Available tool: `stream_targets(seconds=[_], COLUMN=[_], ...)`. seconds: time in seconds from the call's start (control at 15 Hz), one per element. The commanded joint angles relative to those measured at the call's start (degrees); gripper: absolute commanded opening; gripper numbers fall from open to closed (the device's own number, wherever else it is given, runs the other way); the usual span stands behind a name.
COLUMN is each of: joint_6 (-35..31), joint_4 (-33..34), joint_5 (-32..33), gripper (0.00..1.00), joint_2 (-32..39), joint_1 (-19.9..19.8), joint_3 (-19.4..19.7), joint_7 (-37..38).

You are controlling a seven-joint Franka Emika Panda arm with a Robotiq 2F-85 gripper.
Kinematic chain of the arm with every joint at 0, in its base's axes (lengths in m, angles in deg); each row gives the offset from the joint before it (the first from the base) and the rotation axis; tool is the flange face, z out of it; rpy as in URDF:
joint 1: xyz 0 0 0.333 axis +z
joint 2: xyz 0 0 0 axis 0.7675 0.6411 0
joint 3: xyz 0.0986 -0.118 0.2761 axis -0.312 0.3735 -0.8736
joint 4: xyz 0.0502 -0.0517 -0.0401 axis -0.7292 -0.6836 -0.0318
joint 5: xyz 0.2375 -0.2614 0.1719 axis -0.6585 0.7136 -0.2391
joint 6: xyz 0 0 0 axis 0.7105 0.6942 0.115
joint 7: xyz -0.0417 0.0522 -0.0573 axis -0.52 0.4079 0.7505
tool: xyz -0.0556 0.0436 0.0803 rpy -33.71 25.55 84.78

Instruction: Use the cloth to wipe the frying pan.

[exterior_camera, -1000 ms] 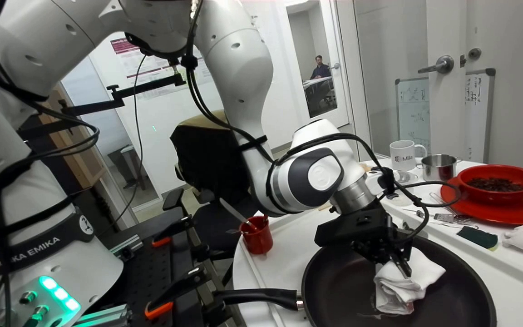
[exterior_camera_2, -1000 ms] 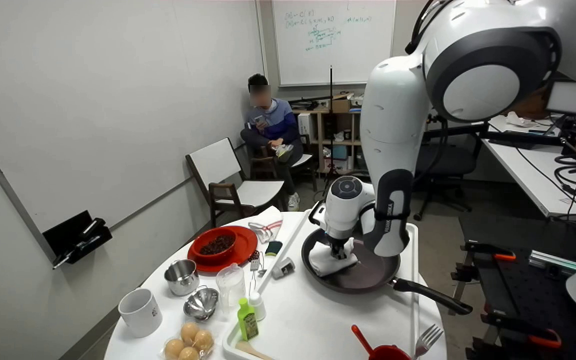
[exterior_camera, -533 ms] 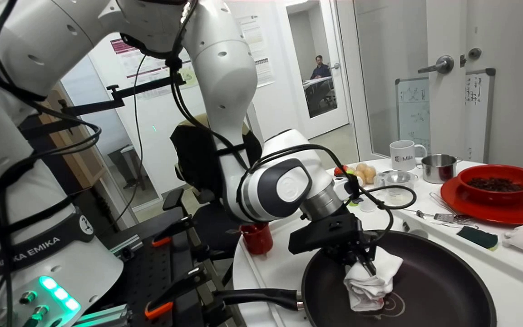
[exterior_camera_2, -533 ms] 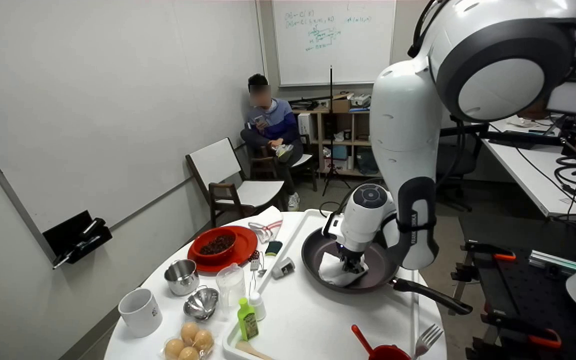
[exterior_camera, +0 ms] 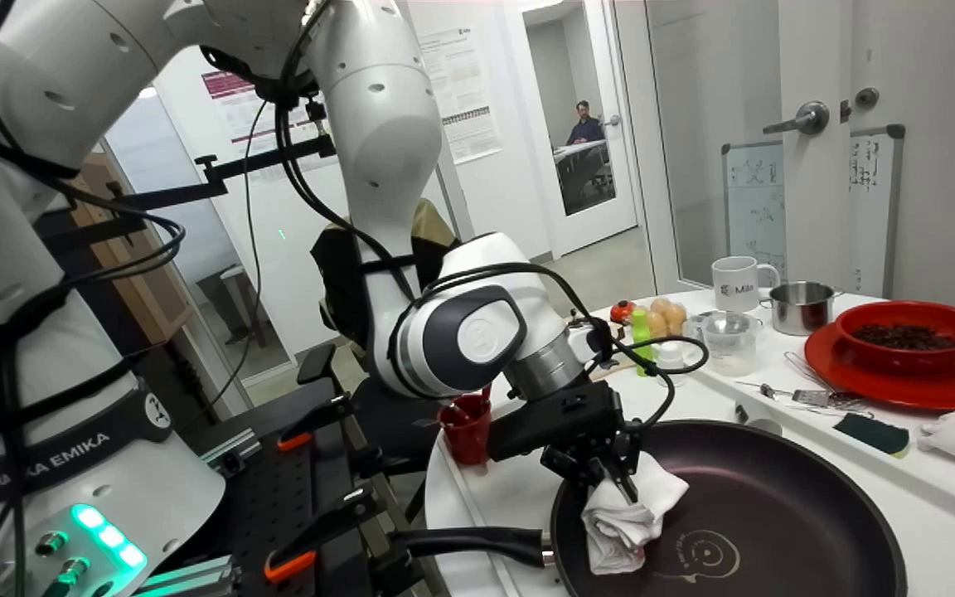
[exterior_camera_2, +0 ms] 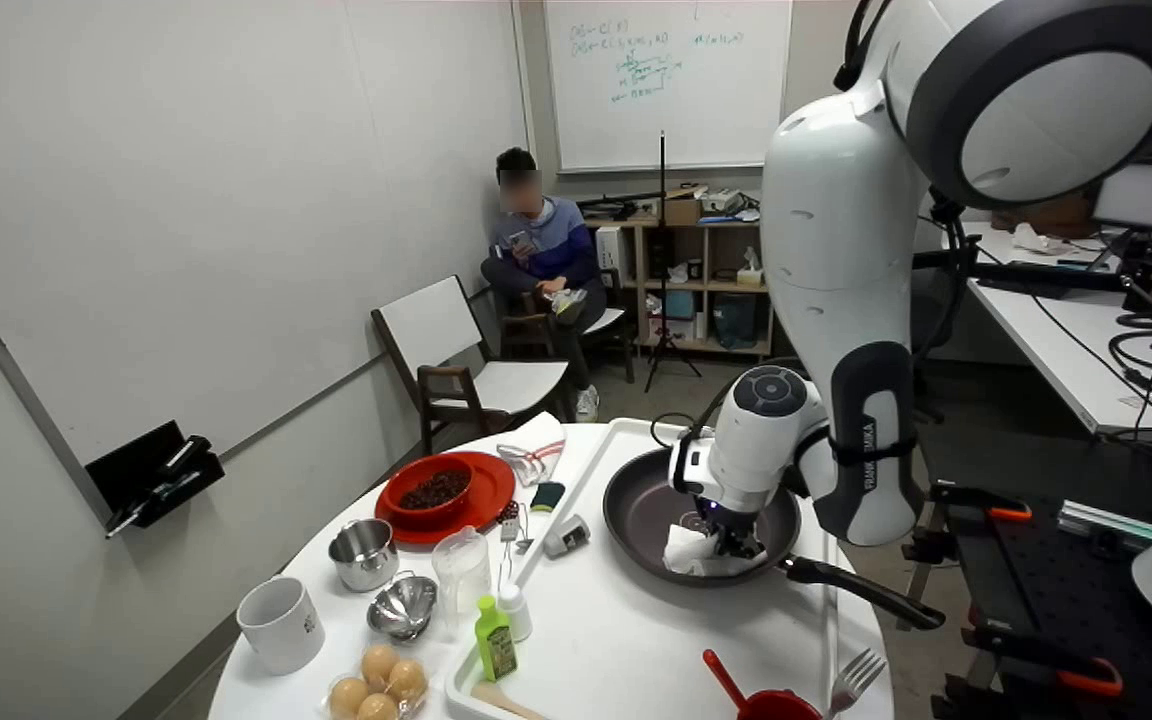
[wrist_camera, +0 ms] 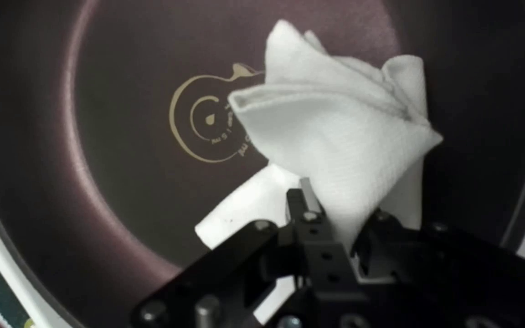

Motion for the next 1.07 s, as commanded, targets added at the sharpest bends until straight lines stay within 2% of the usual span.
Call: stream_targets(seconds=[0.0,0.2,0.53,1.0], joint_6=[0.5,0.3,0.2,1.5], joint_4=[-4.3,-4.6,-0.2,5.4], joint_5=[0.3,-0.5,-2.0,-3.8], gripper=[0.08,0.08,0.08,0.08], joint_2=[-2.6,-2.0,-0.6,1.4], joint_1=[1.5,2.3,1.2,-2.7], joint_3=[0.7,1.2,2.1,3.4], joint_7=[-2.8,-3.4,-2.5,-0.9])
